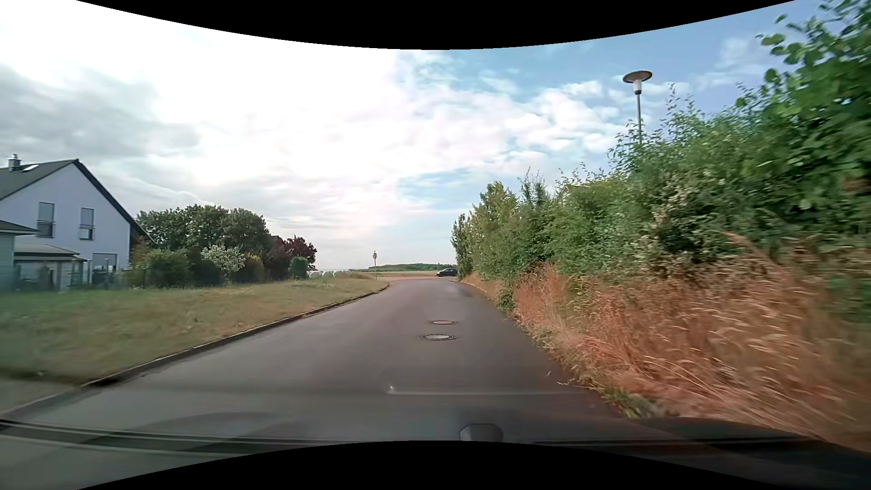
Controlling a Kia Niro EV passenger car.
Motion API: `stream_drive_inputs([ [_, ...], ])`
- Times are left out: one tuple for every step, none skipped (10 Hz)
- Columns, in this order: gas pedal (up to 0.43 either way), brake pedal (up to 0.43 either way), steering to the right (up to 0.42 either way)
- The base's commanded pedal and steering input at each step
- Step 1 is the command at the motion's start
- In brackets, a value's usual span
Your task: Follow the waypoints while adhering to traffic rules and regulations
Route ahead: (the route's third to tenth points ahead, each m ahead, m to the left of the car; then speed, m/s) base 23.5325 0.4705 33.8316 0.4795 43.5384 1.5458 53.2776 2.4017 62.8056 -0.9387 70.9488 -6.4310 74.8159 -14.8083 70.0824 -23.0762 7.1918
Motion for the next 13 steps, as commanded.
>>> stream_drive_inputs([
  [0.079,0.0,-0.01],
  [0.079,0.0,-0.01],
  [0.079,0.0,-0.01],
  [0.079,0.0,-0.01],
  [0.079,0.0,-0.009],
  [0.079,0.0,-0.005],
  [0.079,0.0,0.0],
  [0.079,0.0,0.002],
  [0.079,0.0,0.003],
  [0.079,0.0,0.003],
  [0.079,0.0,0.005],
  [0.087,0.0,0.008],
  [0.087,0.0,0.008],
])
